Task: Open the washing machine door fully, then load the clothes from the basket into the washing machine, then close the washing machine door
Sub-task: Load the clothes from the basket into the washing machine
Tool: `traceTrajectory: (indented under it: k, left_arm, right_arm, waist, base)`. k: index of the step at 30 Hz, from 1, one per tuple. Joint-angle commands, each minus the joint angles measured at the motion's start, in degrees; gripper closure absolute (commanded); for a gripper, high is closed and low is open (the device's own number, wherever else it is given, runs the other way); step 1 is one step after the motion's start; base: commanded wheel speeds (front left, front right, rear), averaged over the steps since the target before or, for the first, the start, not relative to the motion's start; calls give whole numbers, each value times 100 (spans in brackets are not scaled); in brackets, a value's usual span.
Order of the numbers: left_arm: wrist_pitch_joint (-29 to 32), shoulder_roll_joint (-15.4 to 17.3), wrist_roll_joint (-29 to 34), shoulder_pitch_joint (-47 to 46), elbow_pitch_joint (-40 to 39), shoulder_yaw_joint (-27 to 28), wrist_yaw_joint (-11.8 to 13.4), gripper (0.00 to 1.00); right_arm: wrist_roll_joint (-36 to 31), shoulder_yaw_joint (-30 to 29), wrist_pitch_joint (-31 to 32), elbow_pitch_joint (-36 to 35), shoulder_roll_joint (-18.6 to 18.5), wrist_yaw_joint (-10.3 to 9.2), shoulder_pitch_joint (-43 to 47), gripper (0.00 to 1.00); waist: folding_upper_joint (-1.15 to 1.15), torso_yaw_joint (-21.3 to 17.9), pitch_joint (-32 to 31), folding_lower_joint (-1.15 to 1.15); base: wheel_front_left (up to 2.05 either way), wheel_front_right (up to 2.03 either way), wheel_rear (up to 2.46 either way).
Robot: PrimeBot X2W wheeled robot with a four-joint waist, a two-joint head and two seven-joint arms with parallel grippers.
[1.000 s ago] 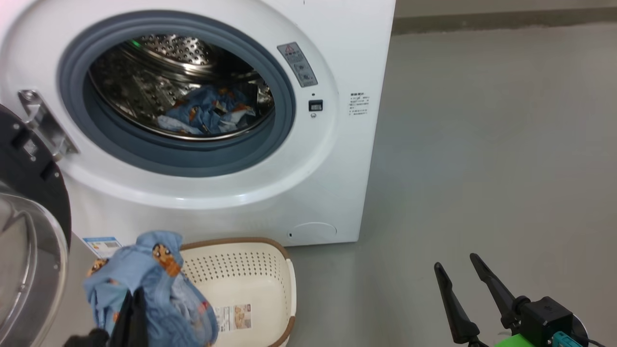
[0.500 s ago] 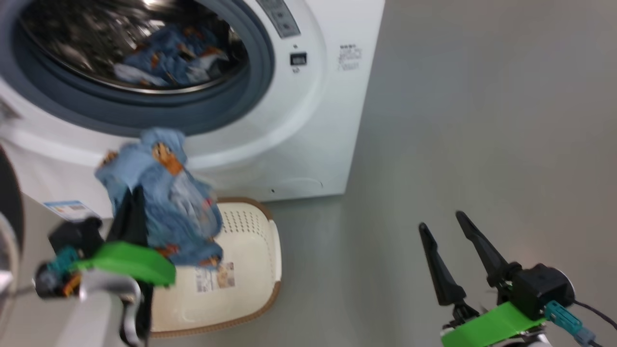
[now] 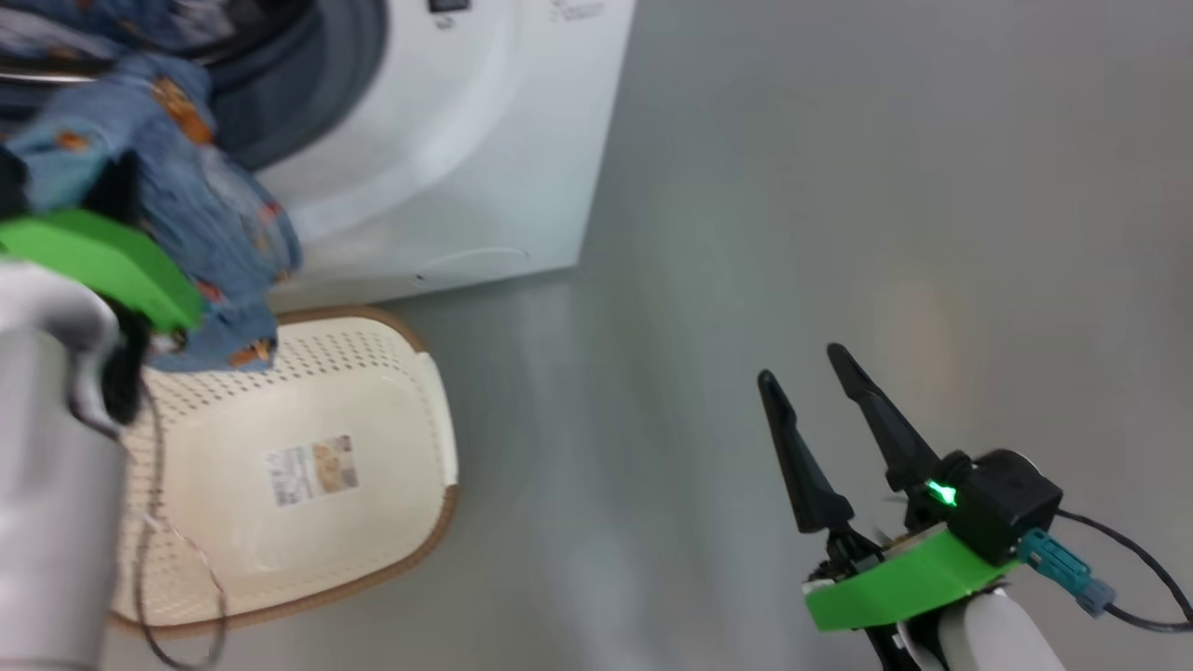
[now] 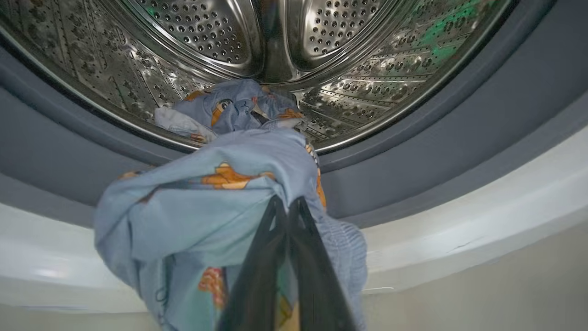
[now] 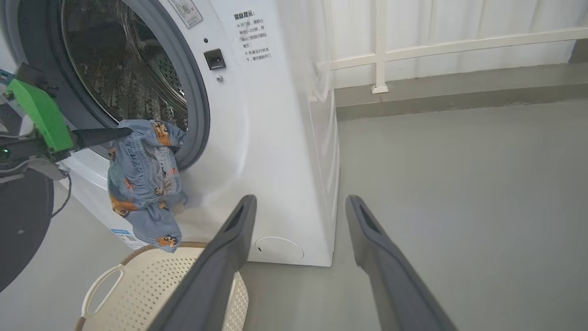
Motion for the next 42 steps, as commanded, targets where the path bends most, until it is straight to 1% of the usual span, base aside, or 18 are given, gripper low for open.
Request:
traceTrajectory:
  k: [1, 6, 12, 18, 24, 25, 29, 35, 39, 42]
  left_arm:
    - [98, 379, -5, -332, -18, 160, -44, 100]
    - [654, 794, 73, -1137, 364, 114, -109, 100]
    - [1170, 1321, 215, -1939, 564, 56, -151, 100]
    - [1334, 1600, 403, -2473, 466, -39, -93, 100]
    - [1323, 1922, 607, -3049, 267, -68, 46, 100]
    - [1272, 2027, 674, -3229, 188, -54, 131, 100]
    - [889, 2192, 906, -3590, 7, -114, 235, 100]
    - [-59, 2277, 1299, -4123, -119, -305, 303, 100]
    - [-685, 2311, 1452, -4385, -43, -368, 336, 100]
    - [-749, 2307, 1424, -4407, 212, -398, 272, 100]
  right_arm:
    - [59, 199, -70, -84, 0, 35, -128, 0]
    - [240, 386, -119, 41, 0, 35, -347, 0]
    - [392, 488, -124, -62, 0, 35, -491, 0]
    - [458, 551, -125, -126, 0, 35, -526, 0]
    - [568, 598, -125, -200, 0, 35, -597, 0]
    - [628, 603, -125, -208, 0, 35, -608, 0]
    - [731, 640, -125, -229, 0, 35, -645, 0]
    - [826, 721, -126, -233, 0, 35, -726, 0]
    - [870, 760, -126, -246, 0, 35, -782, 0]
    - [883, 757, -126, -250, 0, 35, -793, 0]
  waist:
    - [0, -534, 563, 0]
    - [0, -841, 864, 0]
    - [0, -1143, 1115, 0]
    - [0, -1307, 1279, 0]
    - [0, -1511, 1496, 0]
    - [0, -1571, 1576, 0]
    - [0, -1666, 1730, 0]
    - [0, -1753, 1856, 0]
    - [0, -1781, 1919, 0]
    - [0, -1757, 1954, 0]
  base:
    - [0, 0, 0]
    - [0, 0, 0]
    - [0, 0, 0]
    - [0, 0, 0]
    - [0, 0, 0]
    - [0, 0, 0]
    - [0, 0, 0]
    - [0, 0, 0]
    - [0, 0, 0]
    - [0, 0, 0]
